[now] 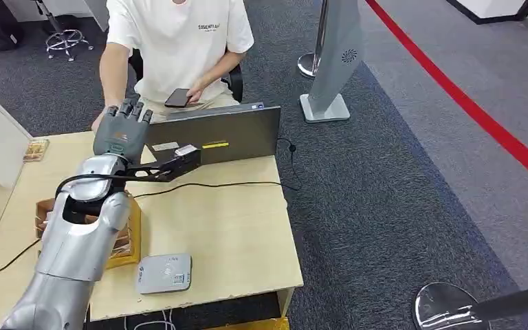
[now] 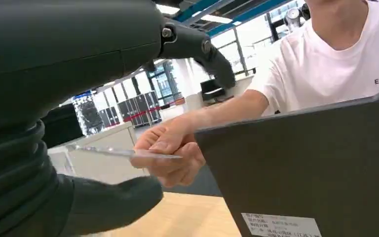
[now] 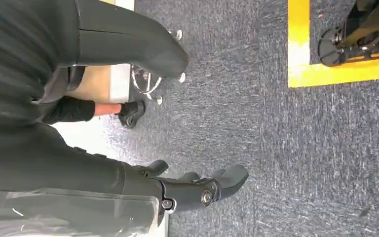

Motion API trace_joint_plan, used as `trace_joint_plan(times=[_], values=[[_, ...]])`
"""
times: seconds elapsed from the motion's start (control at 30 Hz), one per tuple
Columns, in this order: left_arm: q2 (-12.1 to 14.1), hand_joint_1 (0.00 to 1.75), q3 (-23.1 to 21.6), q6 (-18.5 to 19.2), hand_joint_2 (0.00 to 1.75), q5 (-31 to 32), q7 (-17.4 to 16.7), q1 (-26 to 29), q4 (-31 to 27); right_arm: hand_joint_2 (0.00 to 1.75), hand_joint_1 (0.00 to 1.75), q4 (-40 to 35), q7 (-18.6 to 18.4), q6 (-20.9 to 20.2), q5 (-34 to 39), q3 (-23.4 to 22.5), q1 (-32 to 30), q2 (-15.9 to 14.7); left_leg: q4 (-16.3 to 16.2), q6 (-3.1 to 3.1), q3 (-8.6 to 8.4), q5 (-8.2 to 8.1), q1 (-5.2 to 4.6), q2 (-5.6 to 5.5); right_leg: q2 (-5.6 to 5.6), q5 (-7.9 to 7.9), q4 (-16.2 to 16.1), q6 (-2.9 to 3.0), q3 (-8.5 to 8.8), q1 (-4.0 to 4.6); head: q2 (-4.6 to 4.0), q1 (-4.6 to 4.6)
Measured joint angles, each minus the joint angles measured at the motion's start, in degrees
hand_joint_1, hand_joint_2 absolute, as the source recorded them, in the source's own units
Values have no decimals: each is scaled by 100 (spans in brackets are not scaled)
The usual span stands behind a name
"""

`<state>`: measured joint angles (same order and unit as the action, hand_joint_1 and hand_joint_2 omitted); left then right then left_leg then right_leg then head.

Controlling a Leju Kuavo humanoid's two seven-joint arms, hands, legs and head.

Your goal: Pass the card to the sensor for recognition and then transmit it.

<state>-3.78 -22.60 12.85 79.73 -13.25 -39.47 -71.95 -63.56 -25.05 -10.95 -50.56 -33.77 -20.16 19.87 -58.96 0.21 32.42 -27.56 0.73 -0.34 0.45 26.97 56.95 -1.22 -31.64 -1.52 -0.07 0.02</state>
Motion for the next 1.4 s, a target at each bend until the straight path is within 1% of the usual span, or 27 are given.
trace_joint_plan(times=[0.03,0.17,0.27,0.43,0.93,1.07,1.13,1.23,1.4], values=[[-13,175,4,0,175,-4,2,2,2,175,0,-4,0,0,0,0,1,0,0,0,0,0,0,0,0,0,0,0,0,0,0,-2],[-44,175,9,0,175,-15,15,5,7,175,0,-9,0,0,0,0,1,0,0,0,0,0,1,1,0,0,1,0,0,0,0,-2],[-61,175,20,-26,175,-39,123,38,4,175,0,-35,2,-4,-4,0,0,0,0,0,0,0,0,1,1,0,1,0,1,0,0,0],[-63,175,39,-90,175,-42,175,79,4,175,0,-61,0,-26,-7,13,-13,0,0,0,1,0,0,1,1,0,1,0,1,0,0,0],[-63,175,142,-133,175,46,238,131,-2,175,0,-105,-48,-85,-7,44,-28,0,0,0,1,0,0,0,0,0,1,0,1,0,0,0],[-63,175,170,-157,175,107,319,136,-2,175,0,-138,-61,-87,-4,70,-39,0,0,0,1,1,0,0,0,-1,1,0,1,0,0,-2],[-63,175,175,-227,175,138,374,145,-9,175,0,-140,-61,-87,0,85,-43,0,0,0,1,1,0,0,0,-1,1,0,1,0,0,-2],[-68,175,175,-328,175,221,439,224,-105,175,0,-171,-109,-59,39,153,-76,2,0,0,1,0,0,1,1,0,1,0,0,0,0,0],[-146,175,173,-348,175,256,560,461,-392,175,0,-216,-199,20,203,266,-118,2,0,0,1,0,0,1,1,0,0,-1,0,0,0,0]])
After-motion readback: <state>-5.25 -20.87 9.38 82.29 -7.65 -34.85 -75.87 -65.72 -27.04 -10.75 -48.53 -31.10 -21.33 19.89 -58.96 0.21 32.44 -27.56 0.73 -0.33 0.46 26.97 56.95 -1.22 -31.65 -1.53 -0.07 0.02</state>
